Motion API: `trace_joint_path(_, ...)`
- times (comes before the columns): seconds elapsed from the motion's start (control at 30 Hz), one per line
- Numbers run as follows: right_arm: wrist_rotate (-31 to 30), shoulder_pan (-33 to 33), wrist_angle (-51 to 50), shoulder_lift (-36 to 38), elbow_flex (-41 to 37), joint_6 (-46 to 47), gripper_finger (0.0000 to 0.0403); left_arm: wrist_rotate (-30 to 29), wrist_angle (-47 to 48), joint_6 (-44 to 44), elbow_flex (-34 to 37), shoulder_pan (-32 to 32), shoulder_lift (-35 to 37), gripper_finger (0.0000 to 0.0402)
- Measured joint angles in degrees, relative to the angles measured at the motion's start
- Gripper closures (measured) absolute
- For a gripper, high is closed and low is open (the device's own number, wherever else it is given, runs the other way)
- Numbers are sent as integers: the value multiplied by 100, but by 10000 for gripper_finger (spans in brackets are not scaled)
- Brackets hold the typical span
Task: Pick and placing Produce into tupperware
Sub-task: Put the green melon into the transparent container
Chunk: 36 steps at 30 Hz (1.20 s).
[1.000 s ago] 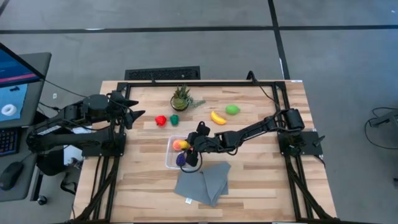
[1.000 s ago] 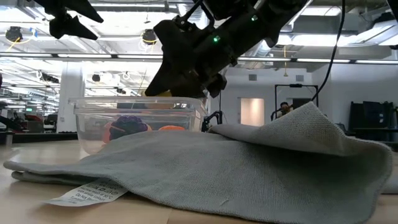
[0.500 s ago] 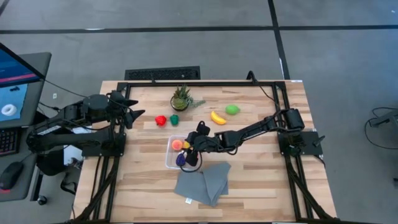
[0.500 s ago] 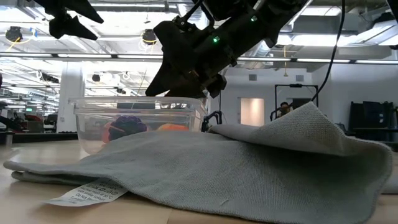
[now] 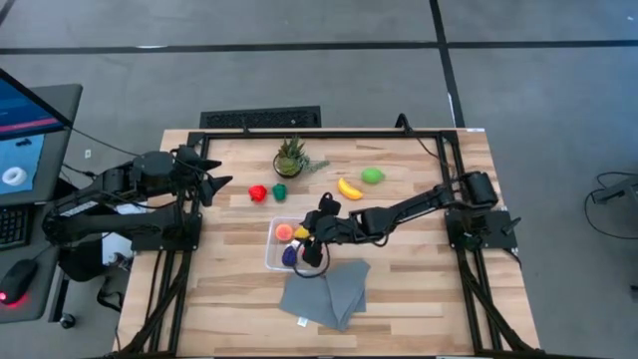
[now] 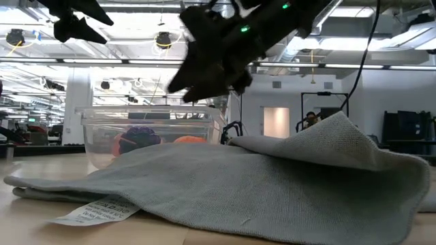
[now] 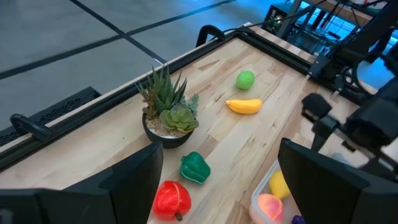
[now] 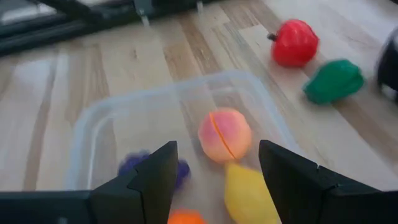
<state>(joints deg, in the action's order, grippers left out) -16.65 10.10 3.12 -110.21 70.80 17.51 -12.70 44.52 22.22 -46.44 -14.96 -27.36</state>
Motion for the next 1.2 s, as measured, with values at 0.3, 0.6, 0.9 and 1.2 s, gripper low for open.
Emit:
trace_joint_path(0.3, -163, -168, -315, 955, -506, 2, 154, -73, -25, -59, 0, -2, -55, 95)
trace_joint_path(0.6, -496, -319, -625, 2058, -1288, 282, 154, -69, -13, -201, 1, -2, -253, 95)
trace_joint_path(0.9, -931, -432, -927, 2971, -2024, 619, 154, -71, -47, -315, 0, -2, -384, 95)
trace_joint_path(1.2, -1214, -650, -1437, 3680, -2733, 1006, 154, -73, -60, -312, 0, -2, -378, 95)
